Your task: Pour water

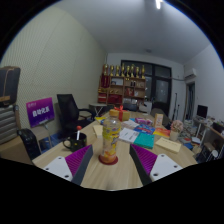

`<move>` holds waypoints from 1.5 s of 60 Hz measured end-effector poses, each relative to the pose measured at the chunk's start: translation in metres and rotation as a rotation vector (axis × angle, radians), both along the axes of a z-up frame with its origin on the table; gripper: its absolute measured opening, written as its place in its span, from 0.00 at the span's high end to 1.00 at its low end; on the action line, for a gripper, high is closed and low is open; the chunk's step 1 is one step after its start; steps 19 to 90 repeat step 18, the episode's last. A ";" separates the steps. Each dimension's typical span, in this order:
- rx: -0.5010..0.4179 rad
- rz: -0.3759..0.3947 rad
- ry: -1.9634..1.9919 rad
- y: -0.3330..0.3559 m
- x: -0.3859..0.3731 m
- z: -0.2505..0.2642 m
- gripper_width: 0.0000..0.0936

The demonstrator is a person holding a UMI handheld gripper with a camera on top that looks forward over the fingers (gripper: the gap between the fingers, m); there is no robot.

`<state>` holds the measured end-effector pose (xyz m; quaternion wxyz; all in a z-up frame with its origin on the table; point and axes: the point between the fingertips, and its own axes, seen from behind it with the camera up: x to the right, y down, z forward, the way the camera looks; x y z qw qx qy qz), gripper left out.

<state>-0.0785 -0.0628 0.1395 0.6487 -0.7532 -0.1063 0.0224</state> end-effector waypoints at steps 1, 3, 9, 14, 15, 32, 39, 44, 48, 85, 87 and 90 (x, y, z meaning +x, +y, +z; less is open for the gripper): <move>-0.002 0.005 0.008 -0.006 -0.002 0.004 0.10; -0.005 0.023 0.024 -0.028 -0.003 0.005 0.11; -0.011 0.060 0.072 -0.079 -0.006 0.009 0.10; -0.011 0.060 0.084 -0.111 -0.003 0.010 0.10; -0.009 0.059 0.088 -0.116 -0.002 0.010 0.10; -0.006 0.060 0.099 -0.130 0.002 0.010 0.11; -0.006 0.060 0.099 -0.130 0.002 0.010 0.11; -0.006 0.060 0.099 -0.130 0.002 0.010 0.11; -0.006 0.060 0.099 -0.130 0.002 0.010 0.11; -0.006 0.060 0.099 -0.130 0.002 0.010 0.11; -0.006 0.060 0.099 -0.130 0.002 0.010 0.11; -0.006 0.060 0.099 -0.130 0.002 0.010 0.11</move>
